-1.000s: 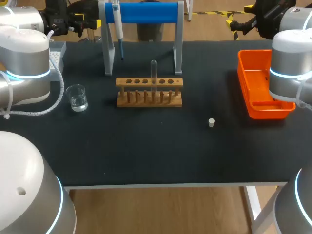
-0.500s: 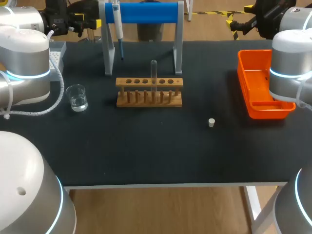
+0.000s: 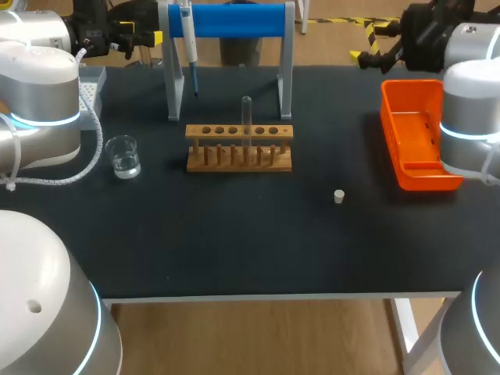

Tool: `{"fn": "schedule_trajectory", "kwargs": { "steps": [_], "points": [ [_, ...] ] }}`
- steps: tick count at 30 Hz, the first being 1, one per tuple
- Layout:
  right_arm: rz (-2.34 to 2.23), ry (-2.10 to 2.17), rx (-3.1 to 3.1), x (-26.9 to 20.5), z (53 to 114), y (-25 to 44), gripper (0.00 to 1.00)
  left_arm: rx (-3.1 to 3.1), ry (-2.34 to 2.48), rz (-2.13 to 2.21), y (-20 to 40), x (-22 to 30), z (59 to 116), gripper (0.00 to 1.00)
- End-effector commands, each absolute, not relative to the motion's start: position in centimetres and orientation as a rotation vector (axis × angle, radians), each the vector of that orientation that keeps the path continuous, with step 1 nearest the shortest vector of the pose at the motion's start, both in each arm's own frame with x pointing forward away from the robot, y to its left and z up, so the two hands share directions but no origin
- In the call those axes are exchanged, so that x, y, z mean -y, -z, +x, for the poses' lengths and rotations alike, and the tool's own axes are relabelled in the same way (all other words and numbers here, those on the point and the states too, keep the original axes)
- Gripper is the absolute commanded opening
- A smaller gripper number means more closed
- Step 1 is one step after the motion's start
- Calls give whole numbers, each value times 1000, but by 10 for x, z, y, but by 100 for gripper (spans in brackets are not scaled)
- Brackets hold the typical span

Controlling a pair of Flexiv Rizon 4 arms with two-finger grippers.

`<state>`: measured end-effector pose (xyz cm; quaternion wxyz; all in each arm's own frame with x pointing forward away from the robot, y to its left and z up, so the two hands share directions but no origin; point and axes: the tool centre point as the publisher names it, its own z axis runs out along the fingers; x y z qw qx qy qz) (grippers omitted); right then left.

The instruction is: Invert the test tube, pick up the pipette, mount the tip to pipette, aspirate from beaker and dispense into the tube, eject the tip, return the pipette, and cap with the stopper.

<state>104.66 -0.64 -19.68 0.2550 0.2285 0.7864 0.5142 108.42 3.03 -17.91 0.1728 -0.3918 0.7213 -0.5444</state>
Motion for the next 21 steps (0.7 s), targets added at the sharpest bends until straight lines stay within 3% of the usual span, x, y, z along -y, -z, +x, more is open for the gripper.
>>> {"fn": "schedule_trajectory", "kwargs": {
  "steps": [1, 14, 21],
  "points": [
    [564, -1466, -2135, 21, 991, 190, 100, -2038, 1548, -1108, 181, -30, 1083, 100],
    [381, -1682, -2195, -27, 901, 212, 100, -2038, 1548, -1108, 181, -30, 1083, 100],
    [376, -1719, -2183, -43, 882, 229, 100, -2038, 1548, -1108, 181, -30, 1083, 100]
  ]
}}
